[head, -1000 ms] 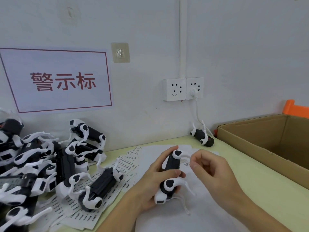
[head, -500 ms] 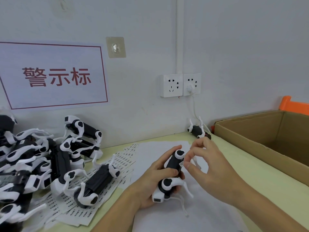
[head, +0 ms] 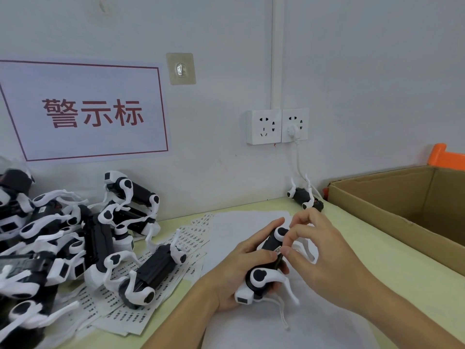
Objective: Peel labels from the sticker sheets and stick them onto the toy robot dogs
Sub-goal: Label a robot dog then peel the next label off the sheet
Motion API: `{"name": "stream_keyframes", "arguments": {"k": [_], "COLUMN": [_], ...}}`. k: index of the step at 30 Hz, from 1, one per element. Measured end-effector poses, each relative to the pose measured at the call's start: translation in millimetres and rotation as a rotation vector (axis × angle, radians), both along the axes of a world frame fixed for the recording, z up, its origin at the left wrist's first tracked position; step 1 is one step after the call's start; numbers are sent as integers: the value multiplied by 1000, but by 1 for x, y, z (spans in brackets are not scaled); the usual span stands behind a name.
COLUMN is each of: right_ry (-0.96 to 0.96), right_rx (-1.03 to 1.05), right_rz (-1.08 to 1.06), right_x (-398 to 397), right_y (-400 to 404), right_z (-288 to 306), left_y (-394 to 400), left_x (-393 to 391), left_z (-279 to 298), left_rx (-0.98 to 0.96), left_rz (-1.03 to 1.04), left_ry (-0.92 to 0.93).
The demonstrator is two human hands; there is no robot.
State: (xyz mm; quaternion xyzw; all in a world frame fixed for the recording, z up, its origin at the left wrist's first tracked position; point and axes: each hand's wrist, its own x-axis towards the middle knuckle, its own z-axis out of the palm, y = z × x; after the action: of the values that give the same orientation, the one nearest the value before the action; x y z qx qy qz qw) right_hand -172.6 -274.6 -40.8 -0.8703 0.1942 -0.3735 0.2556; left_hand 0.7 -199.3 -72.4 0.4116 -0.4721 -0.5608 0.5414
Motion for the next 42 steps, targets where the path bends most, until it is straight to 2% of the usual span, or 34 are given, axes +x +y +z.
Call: {"name": "stream_keyframes", "arguments": {"k": [42], "right_ry": [49], "right_rx": [-190], "right_rz": [-73], "right_x": [-1], "right_y": [-1], "right_z": [-3], "left_y": [3], "left_x": [-8], "left_z": [6], "left_rx": [-27], "left_rz": [91], "left_ry": [-59]}}
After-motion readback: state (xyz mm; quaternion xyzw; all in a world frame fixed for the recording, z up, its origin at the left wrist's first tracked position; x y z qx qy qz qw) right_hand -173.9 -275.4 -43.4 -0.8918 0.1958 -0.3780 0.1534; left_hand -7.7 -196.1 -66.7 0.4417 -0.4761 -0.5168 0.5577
